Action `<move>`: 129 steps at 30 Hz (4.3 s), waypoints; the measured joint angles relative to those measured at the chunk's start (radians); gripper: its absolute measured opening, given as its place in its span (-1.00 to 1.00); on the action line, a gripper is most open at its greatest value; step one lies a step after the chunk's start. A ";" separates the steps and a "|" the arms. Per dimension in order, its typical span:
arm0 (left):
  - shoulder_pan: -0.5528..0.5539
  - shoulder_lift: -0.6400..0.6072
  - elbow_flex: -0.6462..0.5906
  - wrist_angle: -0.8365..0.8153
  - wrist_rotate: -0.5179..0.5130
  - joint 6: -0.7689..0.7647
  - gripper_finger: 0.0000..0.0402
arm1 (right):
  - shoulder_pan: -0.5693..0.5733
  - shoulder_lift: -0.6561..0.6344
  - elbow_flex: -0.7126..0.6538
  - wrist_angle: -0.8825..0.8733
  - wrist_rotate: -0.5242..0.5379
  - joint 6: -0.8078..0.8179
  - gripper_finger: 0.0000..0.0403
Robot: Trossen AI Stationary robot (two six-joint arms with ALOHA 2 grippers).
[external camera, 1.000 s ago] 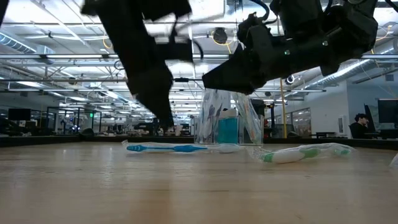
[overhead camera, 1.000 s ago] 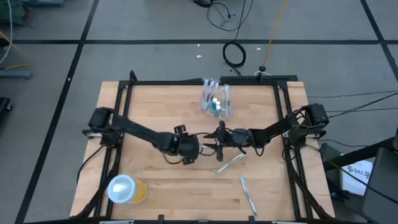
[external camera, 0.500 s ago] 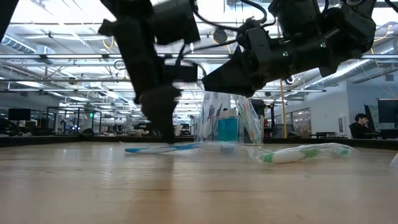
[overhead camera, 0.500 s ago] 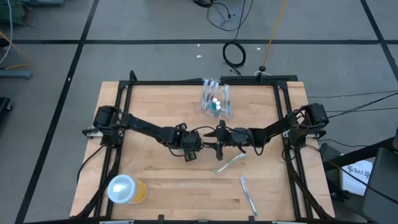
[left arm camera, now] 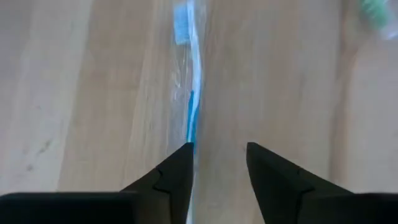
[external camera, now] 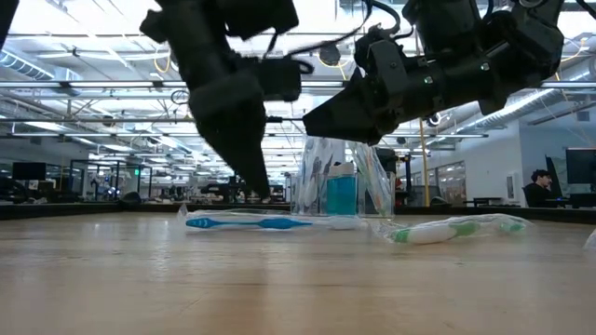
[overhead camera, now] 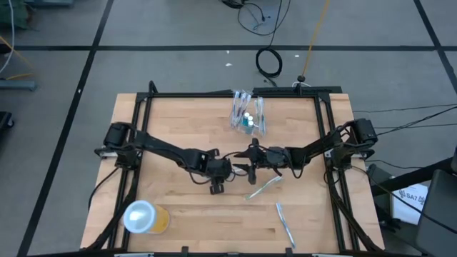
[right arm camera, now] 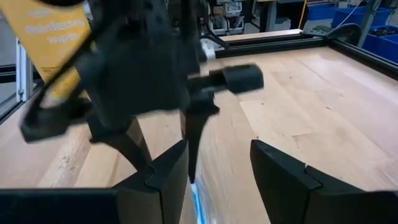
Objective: Pick & Place toothbrushing station
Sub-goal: Put the blue toothbrush into the transparent organizer
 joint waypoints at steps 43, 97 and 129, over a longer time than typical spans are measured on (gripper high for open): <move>0.016 -0.089 -0.001 -0.022 -0.138 -0.002 -0.86 | 0.061 -0.406 -0.014 -0.694 0.000 0.080 -0.16; -0.019 -0.467 -0.578 1.045 -0.053 0.221 -0.91 | 0.041 0.113 0.151 0.412 -0.129 -0.026 -0.16; -0.020 -0.466 -0.578 1.000 -0.039 0.175 -0.61 | 0.041 0.112 0.148 0.309 -0.080 -0.069 -0.93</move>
